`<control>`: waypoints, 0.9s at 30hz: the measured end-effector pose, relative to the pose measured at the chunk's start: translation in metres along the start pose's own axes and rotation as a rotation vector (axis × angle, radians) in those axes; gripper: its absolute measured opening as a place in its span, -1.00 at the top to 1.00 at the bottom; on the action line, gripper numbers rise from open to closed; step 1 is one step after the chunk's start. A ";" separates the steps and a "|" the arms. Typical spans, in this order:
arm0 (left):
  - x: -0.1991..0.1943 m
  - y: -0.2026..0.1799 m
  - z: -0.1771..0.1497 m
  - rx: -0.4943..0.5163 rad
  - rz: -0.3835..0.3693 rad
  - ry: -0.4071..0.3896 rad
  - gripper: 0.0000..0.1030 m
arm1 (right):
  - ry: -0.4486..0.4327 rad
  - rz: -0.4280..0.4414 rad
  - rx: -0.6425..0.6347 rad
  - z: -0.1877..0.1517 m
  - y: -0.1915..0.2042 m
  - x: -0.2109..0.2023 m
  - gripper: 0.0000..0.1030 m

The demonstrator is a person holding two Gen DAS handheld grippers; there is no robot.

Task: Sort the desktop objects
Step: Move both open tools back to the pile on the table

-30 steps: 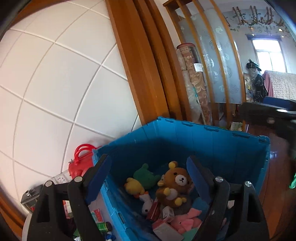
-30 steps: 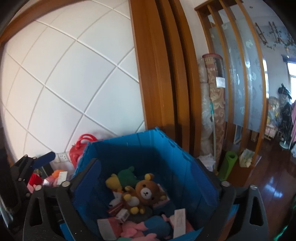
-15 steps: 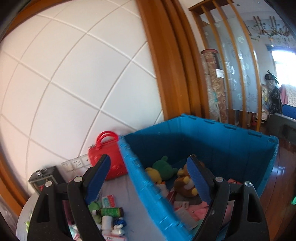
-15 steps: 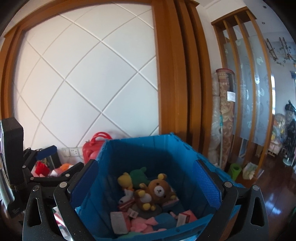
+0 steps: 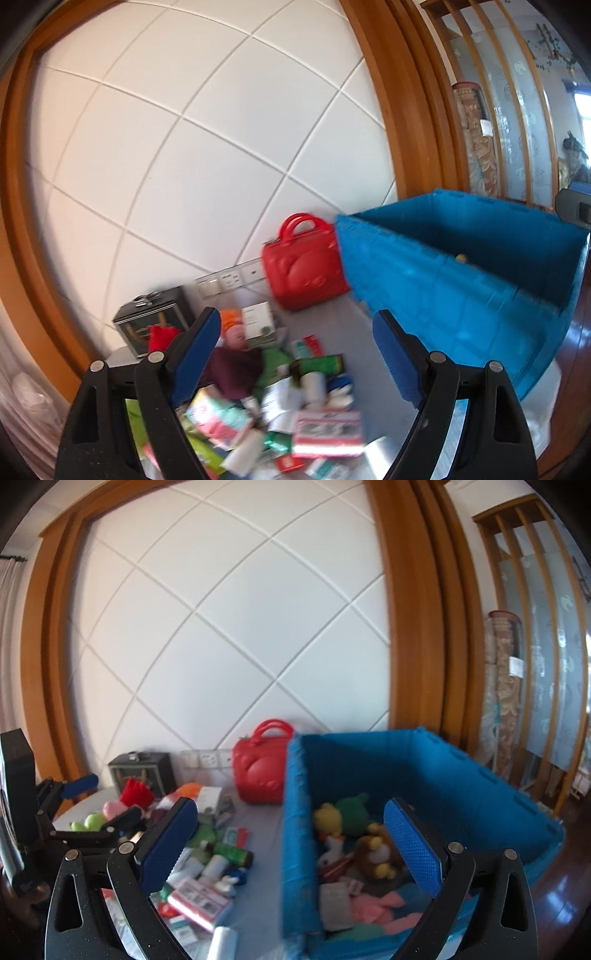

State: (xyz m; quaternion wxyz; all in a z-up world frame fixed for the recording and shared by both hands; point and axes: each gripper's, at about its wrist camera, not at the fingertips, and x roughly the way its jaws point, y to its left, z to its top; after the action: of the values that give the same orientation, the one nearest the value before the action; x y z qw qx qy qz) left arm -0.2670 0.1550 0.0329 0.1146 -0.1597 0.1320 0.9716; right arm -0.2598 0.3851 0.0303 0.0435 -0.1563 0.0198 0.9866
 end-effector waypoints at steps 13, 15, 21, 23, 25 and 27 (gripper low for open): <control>-0.019 0.089 -0.118 0.088 -0.068 0.052 -0.64 | 0.243 0.090 0.004 -0.087 0.103 0.064 -0.99; -0.014 0.088 -0.145 0.118 -0.155 0.081 -0.64 | 0.296 0.102 0.001 -0.104 0.108 0.076 -0.99; 0.018 0.064 -0.228 0.228 -0.464 0.285 -0.64 | 0.411 0.132 -0.057 -0.140 0.117 0.108 -0.99; 0.031 0.056 -0.250 0.279 -0.547 0.323 -0.64 | 0.453 0.132 -0.060 -0.153 0.115 0.120 -0.99; 0.043 0.046 -0.268 0.344 -0.600 0.362 -0.64 | 0.517 0.140 -0.075 -0.172 0.115 0.133 -0.99; 0.052 0.039 -0.281 0.374 -0.661 0.397 -0.64 | 0.575 0.128 -0.100 -0.193 0.116 0.144 -0.99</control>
State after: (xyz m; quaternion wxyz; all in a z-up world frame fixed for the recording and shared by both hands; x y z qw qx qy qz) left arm -0.2463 0.0452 -0.2332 0.4192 -0.3539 0.2671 0.7922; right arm -0.3477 0.2709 -0.1950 -0.0338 -0.4297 -0.0075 0.9023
